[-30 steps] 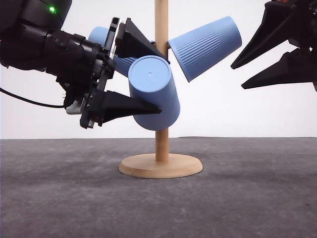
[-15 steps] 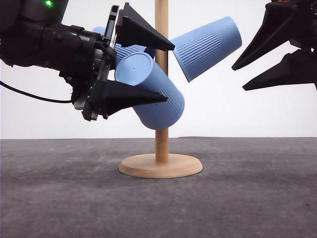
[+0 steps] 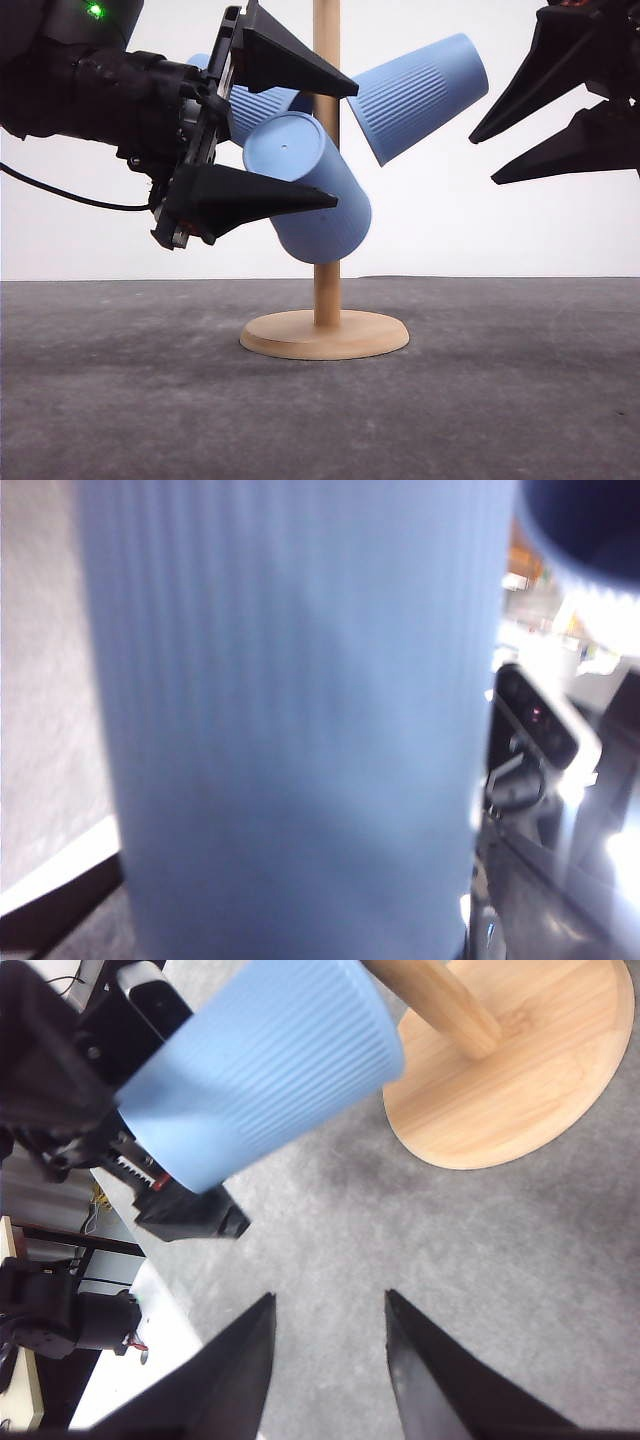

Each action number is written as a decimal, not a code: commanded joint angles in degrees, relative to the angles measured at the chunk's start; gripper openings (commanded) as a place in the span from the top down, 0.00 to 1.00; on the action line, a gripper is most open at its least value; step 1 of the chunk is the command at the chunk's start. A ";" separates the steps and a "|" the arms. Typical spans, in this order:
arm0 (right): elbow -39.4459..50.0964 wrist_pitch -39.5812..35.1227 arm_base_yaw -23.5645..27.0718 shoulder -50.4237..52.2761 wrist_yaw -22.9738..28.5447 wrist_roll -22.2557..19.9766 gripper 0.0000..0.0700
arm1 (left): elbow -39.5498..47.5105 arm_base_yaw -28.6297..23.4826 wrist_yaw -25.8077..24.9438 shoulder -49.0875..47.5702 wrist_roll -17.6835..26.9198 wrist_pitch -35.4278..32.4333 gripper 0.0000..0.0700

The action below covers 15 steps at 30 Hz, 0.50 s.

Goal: Place three cups

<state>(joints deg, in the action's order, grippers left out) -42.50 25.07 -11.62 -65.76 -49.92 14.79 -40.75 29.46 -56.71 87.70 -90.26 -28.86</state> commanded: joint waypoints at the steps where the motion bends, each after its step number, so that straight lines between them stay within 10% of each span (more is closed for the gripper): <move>1: -0.26 -0.09 -0.20 -0.35 0.43 -0.87 0.69 | -0.44 0.19 -1.88 -0.38 2.55 -0.40 0.20; 8: -0.26 0.75 -0.20 -0.35 0.77 -0.87 0.69 | -0.42 0.17 -3.35 -4.59 9.42 7.57 0.21; 15: -0.26 0.76 0.54 -0.35 0.92 -0.96 0.69 | -0.42 -1.59 0.87 -14.96 31.45 33.07 0.22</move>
<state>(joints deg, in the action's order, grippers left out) -42.50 26.13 -11.12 -65.76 -49.19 14.78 -40.75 28.43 -57.63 76.30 -73.93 -6.69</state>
